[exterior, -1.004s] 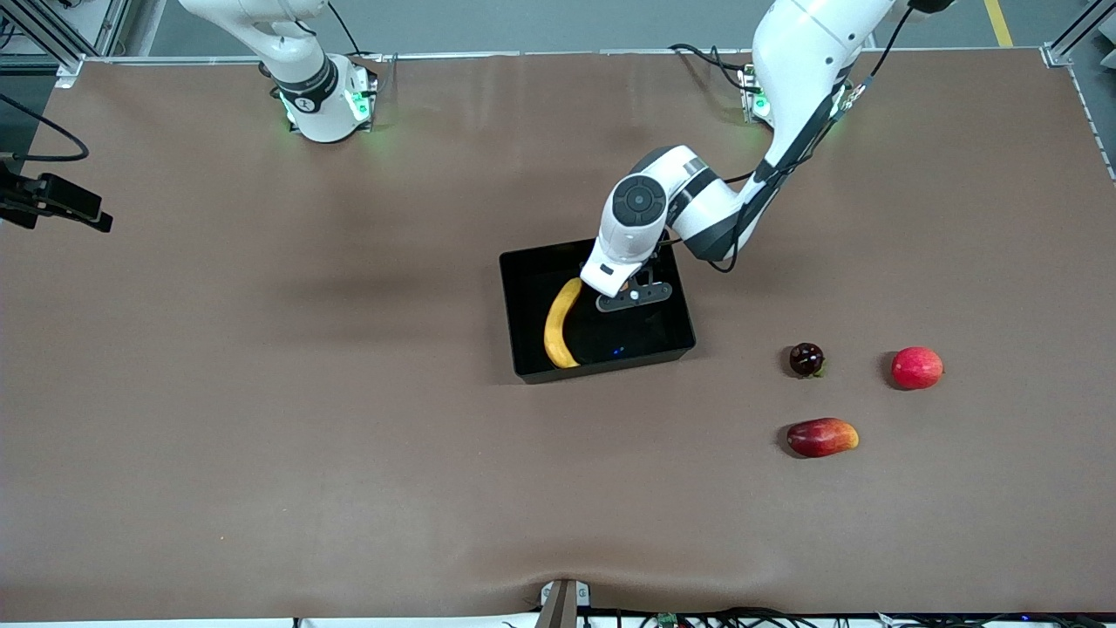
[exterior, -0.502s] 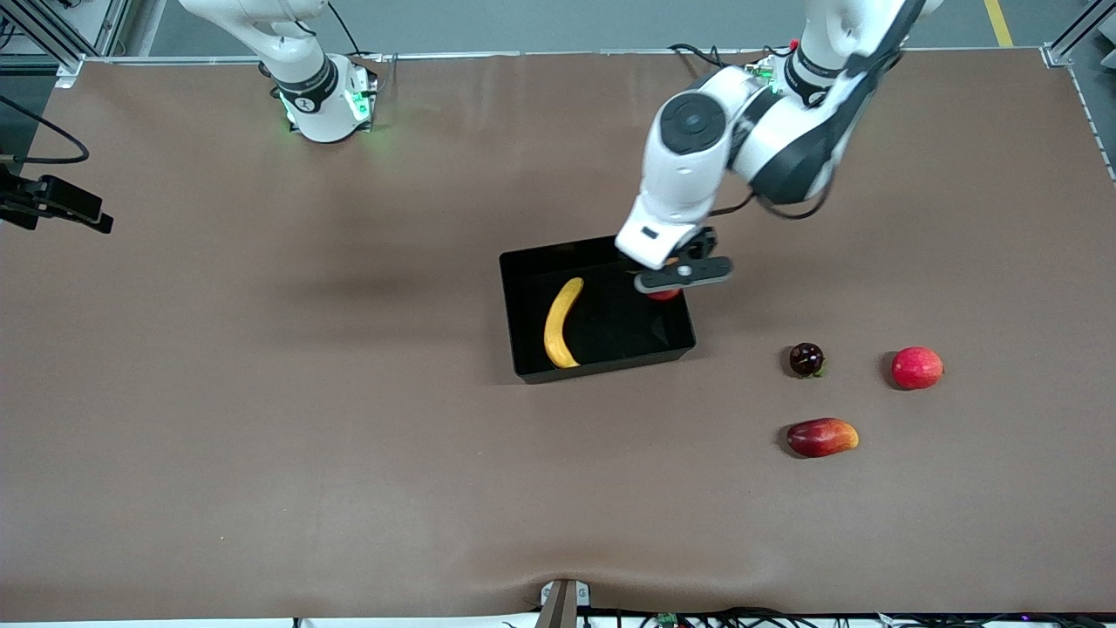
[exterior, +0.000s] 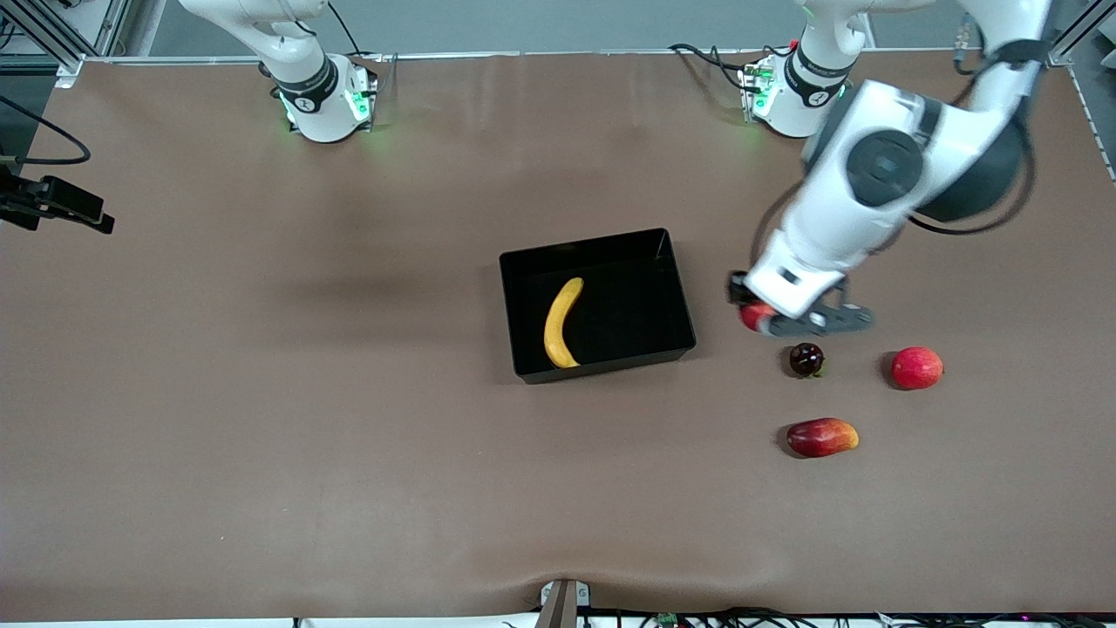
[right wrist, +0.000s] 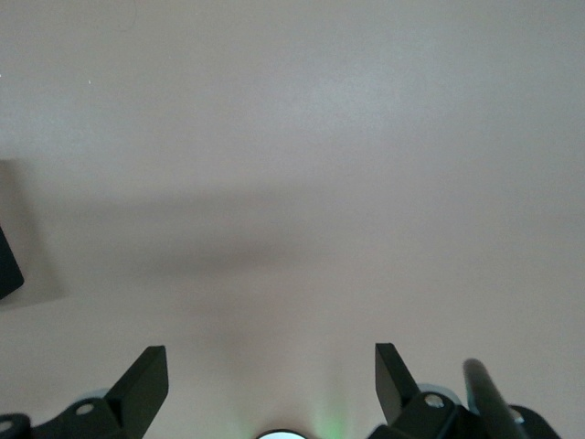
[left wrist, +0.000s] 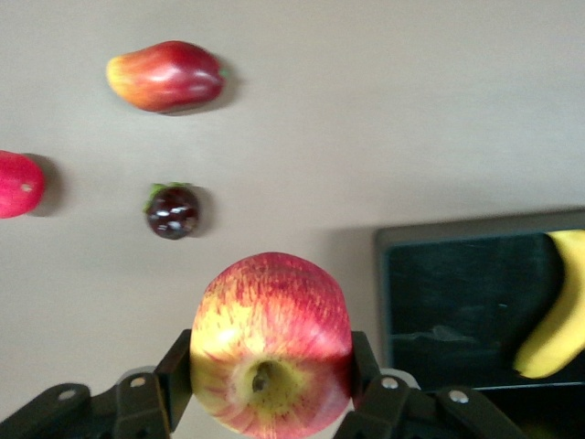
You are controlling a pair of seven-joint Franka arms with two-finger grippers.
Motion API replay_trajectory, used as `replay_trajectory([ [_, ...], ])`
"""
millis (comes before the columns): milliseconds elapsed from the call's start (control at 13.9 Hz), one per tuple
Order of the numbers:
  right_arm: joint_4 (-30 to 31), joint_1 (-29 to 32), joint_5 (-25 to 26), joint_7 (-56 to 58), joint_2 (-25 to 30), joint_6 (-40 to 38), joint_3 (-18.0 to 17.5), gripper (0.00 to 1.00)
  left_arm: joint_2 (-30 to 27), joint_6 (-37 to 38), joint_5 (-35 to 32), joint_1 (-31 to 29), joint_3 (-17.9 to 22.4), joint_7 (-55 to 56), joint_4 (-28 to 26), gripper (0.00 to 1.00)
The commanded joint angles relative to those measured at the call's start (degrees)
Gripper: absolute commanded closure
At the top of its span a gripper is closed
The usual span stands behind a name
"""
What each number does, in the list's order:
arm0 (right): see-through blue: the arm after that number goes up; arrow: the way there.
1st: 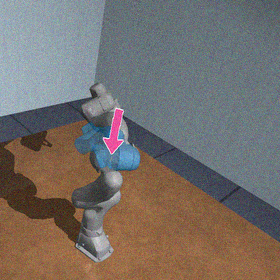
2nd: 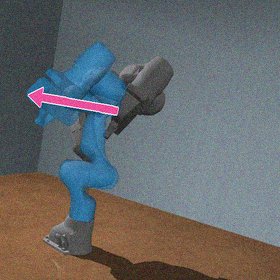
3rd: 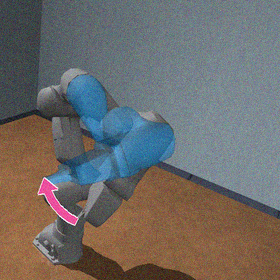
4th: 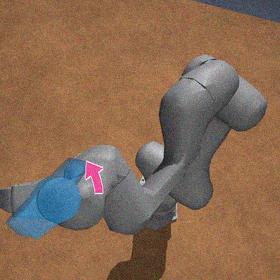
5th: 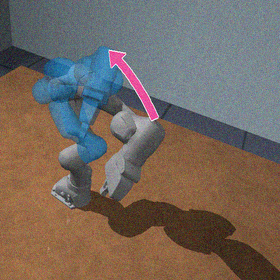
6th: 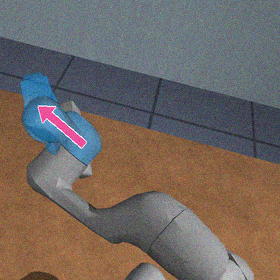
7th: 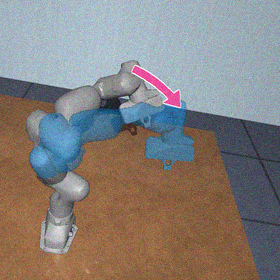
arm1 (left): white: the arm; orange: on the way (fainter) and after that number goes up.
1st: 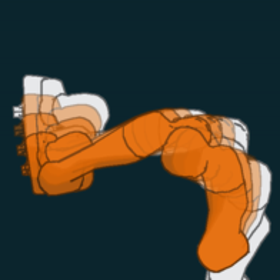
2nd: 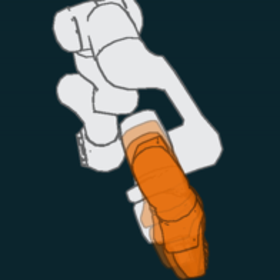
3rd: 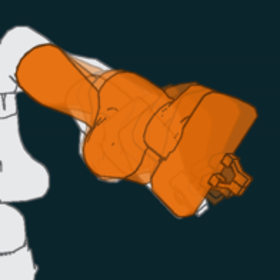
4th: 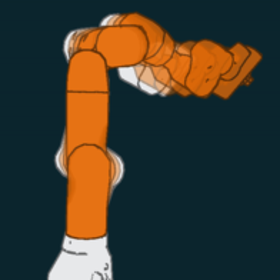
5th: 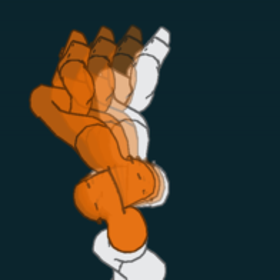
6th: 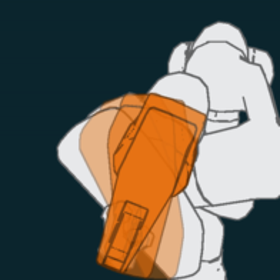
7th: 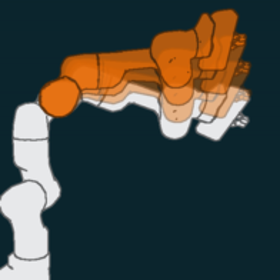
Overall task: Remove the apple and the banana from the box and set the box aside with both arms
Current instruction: 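Lift the apple out of the box and carry it beside the plum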
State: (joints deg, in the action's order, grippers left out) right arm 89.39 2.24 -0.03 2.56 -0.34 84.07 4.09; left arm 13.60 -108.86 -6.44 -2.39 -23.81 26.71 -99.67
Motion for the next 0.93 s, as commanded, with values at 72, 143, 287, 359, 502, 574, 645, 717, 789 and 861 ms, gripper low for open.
replay_trajectory([
  [72,-0.3,0.8,0.0,0.3,0.0,-0.6,-0.6,0.0,1.2,-1.3,0.2,-8.6,-0.5,-9.7,-2.4,1.0],
  [143,-0.3,0.8,0.0,0.3,0.0,-0.5,-0.6,0.0,1.9,-3.1,0.2,-11.2,-0.6,-12.2,-3.2,1.0],
  [287,-0.3,0.8,0.0,0.3,0.0,-0.5,-0.6,0.0,4.1,-6.3,0.2,-14.6,-0.5,-17.0,-3.9,1.0],
  [359,-0.3,0.9,0.0,0.3,0.0,-0.5,-0.6,0.0,5.5,-8.0,-0.1,-15.6,-0.5,-19.0,-4.0,1.0],
  [502,-0.3,1.0,0.0,0.3,0.0,-0.6,-0.6,0.0,9.2,-12.0,-5.7,-17.9,-0.4,-23.9,-3.5,1.0],
  [574,-0.3,1.0,0.0,0.3,-0.1,-0.6,-0.6,0.0,11.9,-14.3,-8.0,-18.9,-0.4,-24.5,-3.1,1.0],
  [645,-0.3,1.2,0.0,0.3,-0.1,-0.5,-0.6,0.0,14.8,-16.7,-9.6,-19.2,-0.4,-24.6,-2.0,1.0],
  [717,-0.4,1.2,0.0,0.3,-0.1,-0.5,-0.6,0.0,17.7,-17.6,-12.1,-19.2,-0.3,-24.6,-0.4,1.0],
  [789,-0.4,1.2,0.0,0.3,-0.1,-0.6,-0.6,0.0,20.0,-17.7,-14.5,-19.2,-0.4,-24.6,1.4,1.0],
  [861,-0.4,1.2,0.0,0.3,-0.1,-0.5,-0.6,0.0,21.5,-17.8,-16.0,-19.2,-0.4,-24.6,1.9,1.0],
])
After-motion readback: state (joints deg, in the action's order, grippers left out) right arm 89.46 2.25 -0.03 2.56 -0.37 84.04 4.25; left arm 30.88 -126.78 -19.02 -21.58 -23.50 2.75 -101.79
